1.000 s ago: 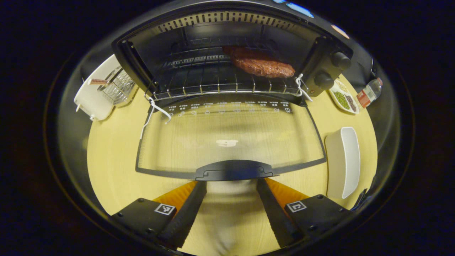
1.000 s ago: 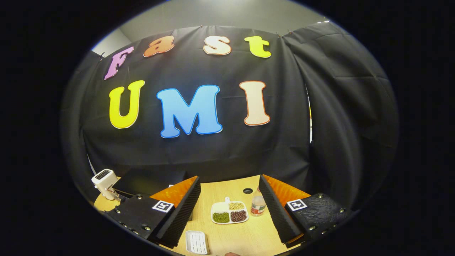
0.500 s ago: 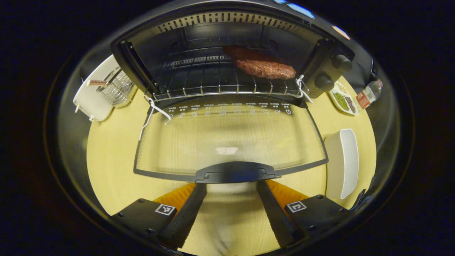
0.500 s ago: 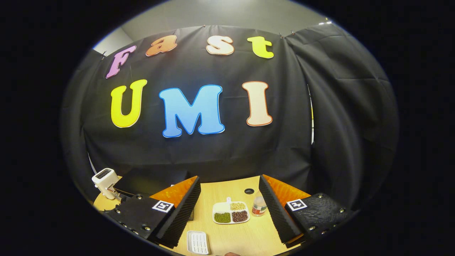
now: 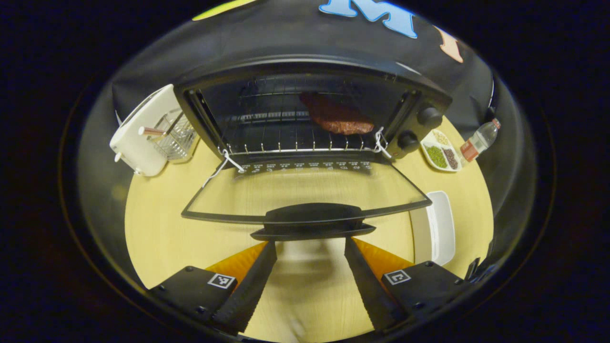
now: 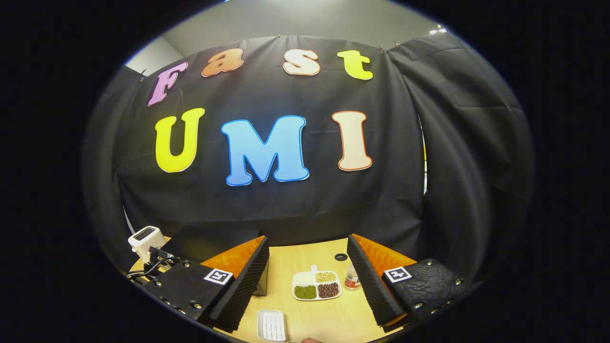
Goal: Open the electric oven with the left hand, put the food in, and close the electric oven.
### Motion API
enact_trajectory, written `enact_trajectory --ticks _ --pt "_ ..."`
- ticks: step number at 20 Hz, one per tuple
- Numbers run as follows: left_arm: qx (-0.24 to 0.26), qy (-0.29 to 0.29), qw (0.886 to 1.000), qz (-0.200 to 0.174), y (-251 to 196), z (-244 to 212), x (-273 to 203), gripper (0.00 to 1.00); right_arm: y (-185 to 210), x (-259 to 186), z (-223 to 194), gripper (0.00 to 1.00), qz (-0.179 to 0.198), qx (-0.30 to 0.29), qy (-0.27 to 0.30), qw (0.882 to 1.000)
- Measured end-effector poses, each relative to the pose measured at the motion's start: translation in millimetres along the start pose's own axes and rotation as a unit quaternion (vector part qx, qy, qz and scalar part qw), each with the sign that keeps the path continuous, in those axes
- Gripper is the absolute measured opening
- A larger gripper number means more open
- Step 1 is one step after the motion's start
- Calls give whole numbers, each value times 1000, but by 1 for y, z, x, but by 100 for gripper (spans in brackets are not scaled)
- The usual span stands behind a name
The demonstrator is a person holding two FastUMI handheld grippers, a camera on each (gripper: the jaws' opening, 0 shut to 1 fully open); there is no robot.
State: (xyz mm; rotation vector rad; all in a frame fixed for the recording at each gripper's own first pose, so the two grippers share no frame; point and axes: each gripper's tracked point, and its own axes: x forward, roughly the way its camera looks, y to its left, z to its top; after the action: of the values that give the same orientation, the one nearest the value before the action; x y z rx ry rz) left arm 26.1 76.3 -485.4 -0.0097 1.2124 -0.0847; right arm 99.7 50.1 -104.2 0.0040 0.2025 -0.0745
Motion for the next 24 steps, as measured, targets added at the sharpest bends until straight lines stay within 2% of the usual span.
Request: enact_trajectory --ticks 1,6,9,15,16,18,21,23,24 --pt "1 -8 1000 0 0 4 -3 97 2 0 0 100 2 1 -1 1000" --pt "1 -35 999 6 2 18 -11 100 4 -3 5 100 2 0 -7 1000" --pt "3 -44 999 6 3 26 -16 98 -2 -6 3 100 -4 2 -6 1000" --pt "5 -60 998 7 5 35 -24 100 -5 -9 1 100 -10 5 -4 1000" --pt "5 -63 998 7 5 36 -28 98 -6 -9 1 100 -10 5 -4 1000" --pt "8 -73 997 8 5 40 -35 100 -6 -12 3 100 -10 5 -5 1000" --pt "13 -109 994 25 7 55 -52 98 -5 -16 5 100 -6 3 -9 1000" --pt "-2 -154 988 15 2 78 -75 100 -3 -18 12 100 -2 -3 -18 1000" --pt "-8 -181 983 10 0 90 -87 100 -1 -20 17 95 0 -7 -22 1000"
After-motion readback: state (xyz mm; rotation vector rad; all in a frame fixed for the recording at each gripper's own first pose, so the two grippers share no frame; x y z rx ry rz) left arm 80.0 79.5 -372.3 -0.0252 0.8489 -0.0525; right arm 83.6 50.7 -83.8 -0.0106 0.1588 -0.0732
